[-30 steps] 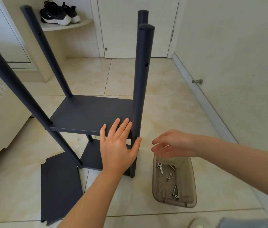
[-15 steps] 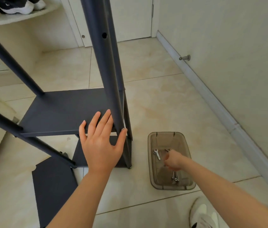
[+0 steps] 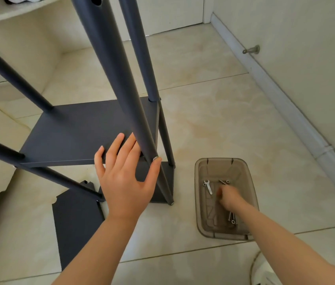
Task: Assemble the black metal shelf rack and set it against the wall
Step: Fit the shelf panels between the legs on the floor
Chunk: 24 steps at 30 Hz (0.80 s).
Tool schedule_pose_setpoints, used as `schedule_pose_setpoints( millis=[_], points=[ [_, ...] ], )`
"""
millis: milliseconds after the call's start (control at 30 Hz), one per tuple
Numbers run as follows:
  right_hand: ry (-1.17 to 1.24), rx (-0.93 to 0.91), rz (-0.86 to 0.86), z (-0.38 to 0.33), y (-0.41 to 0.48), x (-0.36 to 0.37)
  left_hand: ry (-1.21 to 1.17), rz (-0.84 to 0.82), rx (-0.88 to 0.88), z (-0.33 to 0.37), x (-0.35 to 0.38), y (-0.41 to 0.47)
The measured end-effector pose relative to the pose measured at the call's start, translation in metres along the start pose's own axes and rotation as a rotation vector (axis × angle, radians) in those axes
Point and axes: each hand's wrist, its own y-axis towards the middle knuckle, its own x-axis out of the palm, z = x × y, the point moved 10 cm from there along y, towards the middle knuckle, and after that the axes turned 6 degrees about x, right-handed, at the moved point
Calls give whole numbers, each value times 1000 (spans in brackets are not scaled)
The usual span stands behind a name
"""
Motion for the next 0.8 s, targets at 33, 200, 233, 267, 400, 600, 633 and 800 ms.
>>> schedule_pose_setpoints(
  millis=[33,200,233,267,400,600,633,800],
  points=[
    [1,-15,15,-1,1,0,1,0,-3,-1,0,0],
    [13,-97,60,-3,5,9,4,1,-7,-2,3,0],
    [12,-103,62,-3,6,10,4,1,-8,-2,4,0],
    [22,-106,69,-2,8,11,5,-1,-10,-2,4,0],
    [8,-91,68,-2,4,11,5,-7,-10,-3,4,-1],
    [-61,-115,70,-8,-8,2,-5,-37,-28,-3,4,-1],
    [-51,-121,75,-10,-9,0,-10,-45,-31,-3,3,0],
    [-39,-143,54,-23,-19,-4,-13,-110,-50,-2,5,1]
  ],
)
